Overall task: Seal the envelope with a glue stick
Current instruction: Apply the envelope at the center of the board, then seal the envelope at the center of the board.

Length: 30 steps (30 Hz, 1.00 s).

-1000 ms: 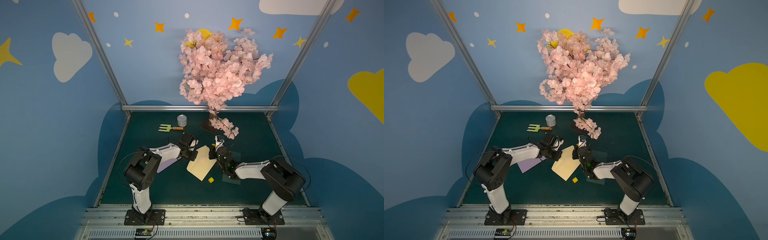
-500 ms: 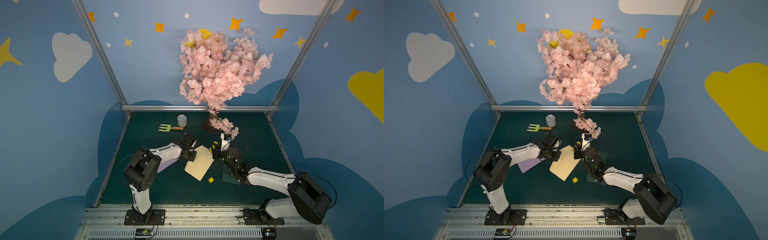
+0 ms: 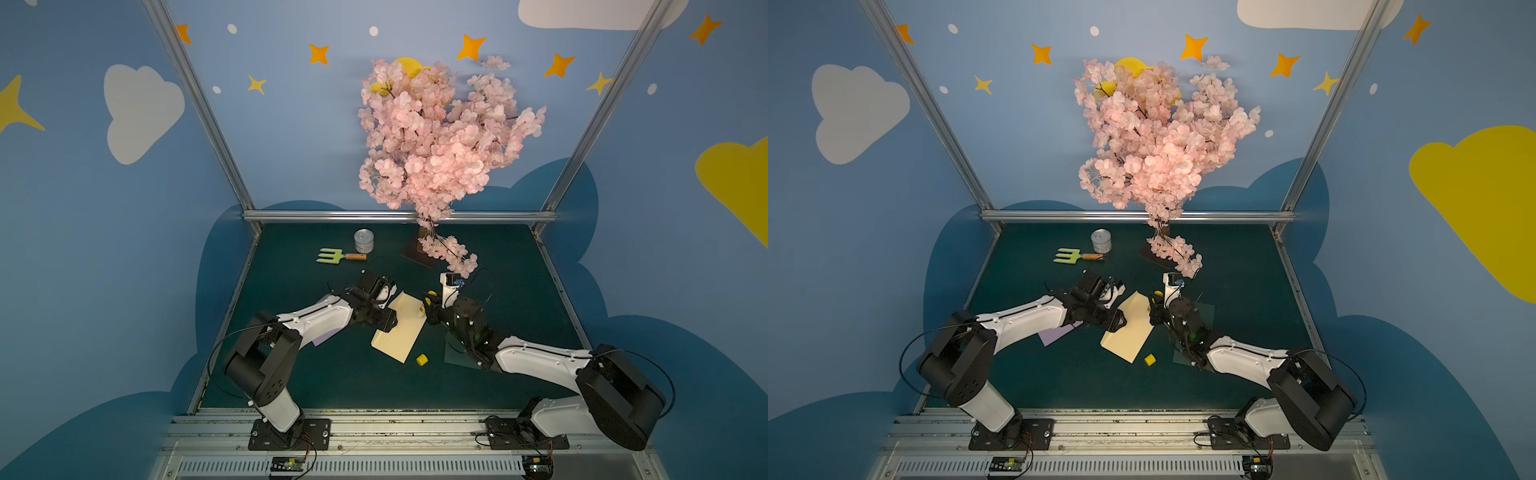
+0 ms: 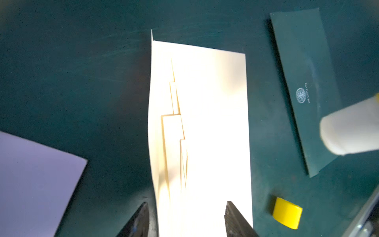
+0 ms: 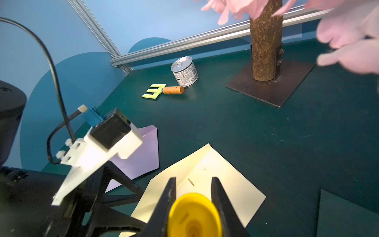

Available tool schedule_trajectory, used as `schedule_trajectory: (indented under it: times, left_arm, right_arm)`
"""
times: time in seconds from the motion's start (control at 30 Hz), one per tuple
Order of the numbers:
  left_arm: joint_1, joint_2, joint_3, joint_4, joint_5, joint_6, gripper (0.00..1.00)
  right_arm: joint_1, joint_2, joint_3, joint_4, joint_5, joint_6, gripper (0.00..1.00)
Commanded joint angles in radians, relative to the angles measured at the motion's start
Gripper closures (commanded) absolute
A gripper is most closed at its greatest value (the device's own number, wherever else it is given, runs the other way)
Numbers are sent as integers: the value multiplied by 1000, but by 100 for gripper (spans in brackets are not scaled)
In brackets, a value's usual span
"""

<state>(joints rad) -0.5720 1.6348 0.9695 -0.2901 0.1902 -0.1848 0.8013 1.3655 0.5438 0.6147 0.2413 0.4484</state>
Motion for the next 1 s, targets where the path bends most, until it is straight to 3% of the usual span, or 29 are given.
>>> schedule_trajectory:
  times: [0.0,0.13,0.3,0.43,0.97]
  left_arm:
    - [57,-68,-41,43,118,-50,38]
    - [143,-122,-70,121,216,-155,45]
    - [199,-68,-38,161,243,-209,76]
    - [199,36,35,149,302,-199,91]
    - [91,231,98,192,330,-258,96]
  right_arm:
    - [2,-45,12,-20,-28,-15,100]
    - [2,-77,9,-41,-34,-25,100]
    - [2,-122,-4,-61,-25,-23,100]
    - [2,-152,-12,-78,-15,-19,100]
    - [-5,-241,-48,-134,30,-24,100]
